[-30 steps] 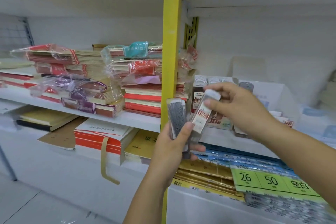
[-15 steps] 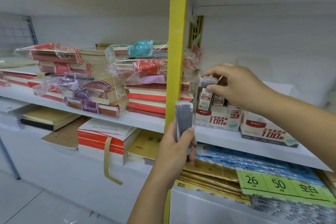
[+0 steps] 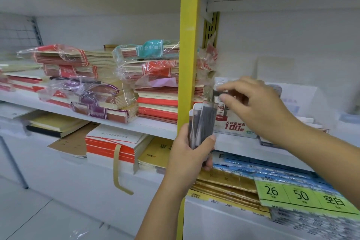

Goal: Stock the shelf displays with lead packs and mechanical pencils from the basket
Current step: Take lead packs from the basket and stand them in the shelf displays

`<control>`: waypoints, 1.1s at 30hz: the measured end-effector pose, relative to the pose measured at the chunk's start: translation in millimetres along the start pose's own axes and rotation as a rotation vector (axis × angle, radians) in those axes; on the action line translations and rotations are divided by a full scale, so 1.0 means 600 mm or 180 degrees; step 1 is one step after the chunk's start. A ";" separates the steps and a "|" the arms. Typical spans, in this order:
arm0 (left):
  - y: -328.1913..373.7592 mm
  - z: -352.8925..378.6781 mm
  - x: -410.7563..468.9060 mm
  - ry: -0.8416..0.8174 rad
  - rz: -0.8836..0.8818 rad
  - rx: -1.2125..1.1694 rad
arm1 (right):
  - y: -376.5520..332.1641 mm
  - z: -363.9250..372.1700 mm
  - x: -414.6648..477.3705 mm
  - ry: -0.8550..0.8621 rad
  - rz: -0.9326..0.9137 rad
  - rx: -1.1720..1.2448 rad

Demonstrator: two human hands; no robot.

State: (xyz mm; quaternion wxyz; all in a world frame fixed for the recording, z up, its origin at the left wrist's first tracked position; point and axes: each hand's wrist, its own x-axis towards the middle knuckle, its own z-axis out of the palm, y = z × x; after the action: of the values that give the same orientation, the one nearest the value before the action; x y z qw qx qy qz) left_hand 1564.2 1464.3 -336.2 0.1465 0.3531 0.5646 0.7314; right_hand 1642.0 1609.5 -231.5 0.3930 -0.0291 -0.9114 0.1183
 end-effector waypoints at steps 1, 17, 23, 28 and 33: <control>0.001 0.001 -0.001 0.0016 0.0039 0.0042 | -0.011 0.000 -0.013 -0.0199 0.0219 0.0550; 0.004 0.009 -0.017 -0.0214 -0.0177 -0.0113 | 0.008 -0.029 -0.075 -0.0500 0.1379 0.2141; 0.003 0.007 -0.017 0.0071 -0.0150 -0.0357 | 0.017 -0.039 -0.098 -0.0629 0.1506 0.2246; 0.009 0.005 -0.012 0.0148 0.0010 -0.0366 | 0.018 -0.047 -0.094 -0.0965 0.1269 0.1484; 0.015 0.008 -0.004 -0.0011 0.0147 -0.0238 | -0.001 -0.050 -0.088 -0.1279 0.0751 0.0711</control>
State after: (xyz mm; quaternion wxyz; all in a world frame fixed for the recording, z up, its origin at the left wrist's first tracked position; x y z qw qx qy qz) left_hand 1570.9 1463.3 -328.4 0.1437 0.3615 0.5284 0.7546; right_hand 1700.2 1607.0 -248.8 0.1883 -0.0676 -0.9428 0.2666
